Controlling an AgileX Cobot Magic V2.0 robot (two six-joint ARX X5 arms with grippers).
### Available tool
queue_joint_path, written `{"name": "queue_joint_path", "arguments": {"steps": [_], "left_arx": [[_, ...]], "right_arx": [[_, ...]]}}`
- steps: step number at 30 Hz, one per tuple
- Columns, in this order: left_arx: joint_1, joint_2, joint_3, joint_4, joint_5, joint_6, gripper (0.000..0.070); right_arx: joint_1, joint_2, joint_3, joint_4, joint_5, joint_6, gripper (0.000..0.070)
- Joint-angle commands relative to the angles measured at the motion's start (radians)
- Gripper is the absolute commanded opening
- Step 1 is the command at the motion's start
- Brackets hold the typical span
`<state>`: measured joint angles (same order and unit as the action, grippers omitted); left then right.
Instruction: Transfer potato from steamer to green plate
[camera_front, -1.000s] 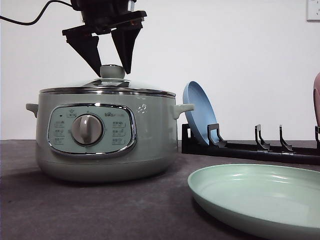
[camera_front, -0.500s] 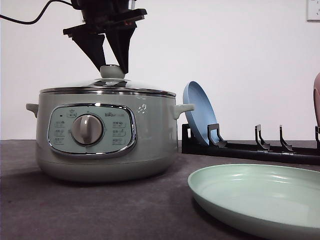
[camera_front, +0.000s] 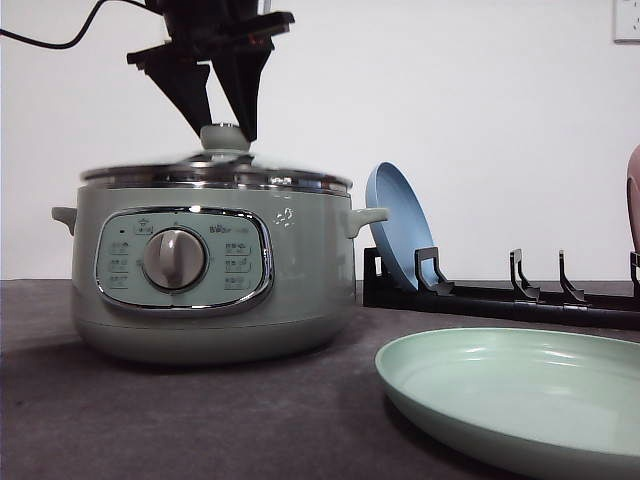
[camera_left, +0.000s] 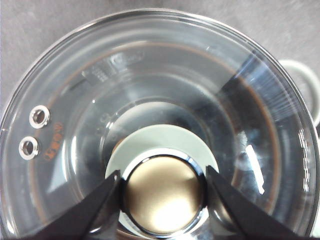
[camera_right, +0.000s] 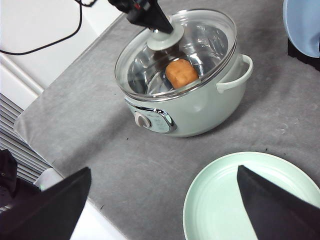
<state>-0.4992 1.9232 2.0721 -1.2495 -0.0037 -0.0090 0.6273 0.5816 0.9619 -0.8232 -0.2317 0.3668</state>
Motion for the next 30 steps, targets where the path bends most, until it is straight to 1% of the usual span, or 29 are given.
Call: {"name": "queue_joint_path", "arguments": {"steps": [1, 4, 11, 23, 30], "left_arx": [[-0.004, 0.005, 0.073, 0.021, -0.011, 0.002, 0.0000], [-0.001, 0.004, 0.120, 0.003, -0.028, 0.002, 0.0000], [0.009, -0.015, 0.215, -0.019, -0.028, 0.001, 0.0000], [0.027, -0.038, 0.225, -0.026, -0.028, 0.006, 0.0000], [0.084, -0.038, 0.225, -0.036, -0.028, 0.010, 0.0000]], "right_arx": [[0.005, 0.005, 0.018, 0.003, 0.004, -0.007, 0.0592], [0.005, 0.005, 0.018, -0.007, 0.005, -0.007, 0.0592], [0.005, 0.005, 0.018, -0.037, 0.031, -0.007, 0.0592], [0.005, 0.005, 0.018, -0.038, 0.052, -0.007, 0.0592], [0.005, 0.005, 0.018, -0.038, 0.053, -0.007, 0.0592]]}}
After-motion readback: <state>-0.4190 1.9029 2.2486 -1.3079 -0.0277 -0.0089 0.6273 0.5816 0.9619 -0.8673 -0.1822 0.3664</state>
